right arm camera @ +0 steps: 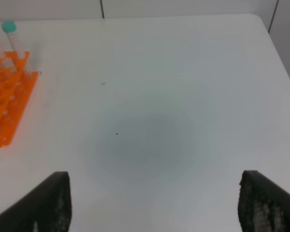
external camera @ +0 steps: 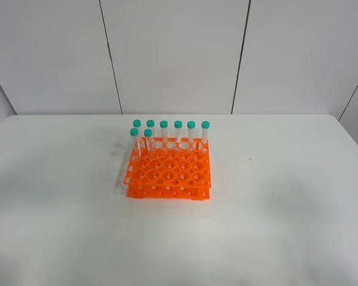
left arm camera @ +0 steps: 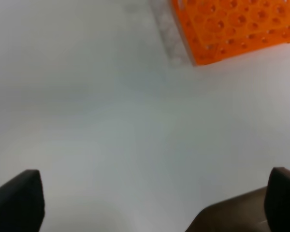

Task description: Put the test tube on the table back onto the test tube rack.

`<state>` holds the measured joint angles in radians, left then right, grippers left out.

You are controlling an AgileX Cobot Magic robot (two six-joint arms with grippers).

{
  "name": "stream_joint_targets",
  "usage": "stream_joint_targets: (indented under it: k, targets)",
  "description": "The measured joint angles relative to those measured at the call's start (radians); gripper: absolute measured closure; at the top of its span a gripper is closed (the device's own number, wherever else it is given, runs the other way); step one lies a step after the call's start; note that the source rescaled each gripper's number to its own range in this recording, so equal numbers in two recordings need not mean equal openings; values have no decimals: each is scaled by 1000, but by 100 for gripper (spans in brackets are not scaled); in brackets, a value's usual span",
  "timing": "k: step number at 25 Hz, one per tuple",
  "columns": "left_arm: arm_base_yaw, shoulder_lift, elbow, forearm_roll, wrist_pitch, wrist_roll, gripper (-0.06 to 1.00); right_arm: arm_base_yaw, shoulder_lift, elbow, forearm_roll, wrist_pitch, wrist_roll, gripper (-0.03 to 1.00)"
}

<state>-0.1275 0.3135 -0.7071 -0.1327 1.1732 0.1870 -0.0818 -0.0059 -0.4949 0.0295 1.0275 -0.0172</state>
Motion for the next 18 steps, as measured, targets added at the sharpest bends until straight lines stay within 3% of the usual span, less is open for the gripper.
stream_joint_targets:
  k: [6, 18]
  targets:
    - [26, -140, 178, -20, -115, -1, -6, 0, 0, 0, 1, 0, 0, 12]
    - [81, -316, 208, -33, -100, -1, -6, 0, 0, 0, 1, 0, 0, 12]
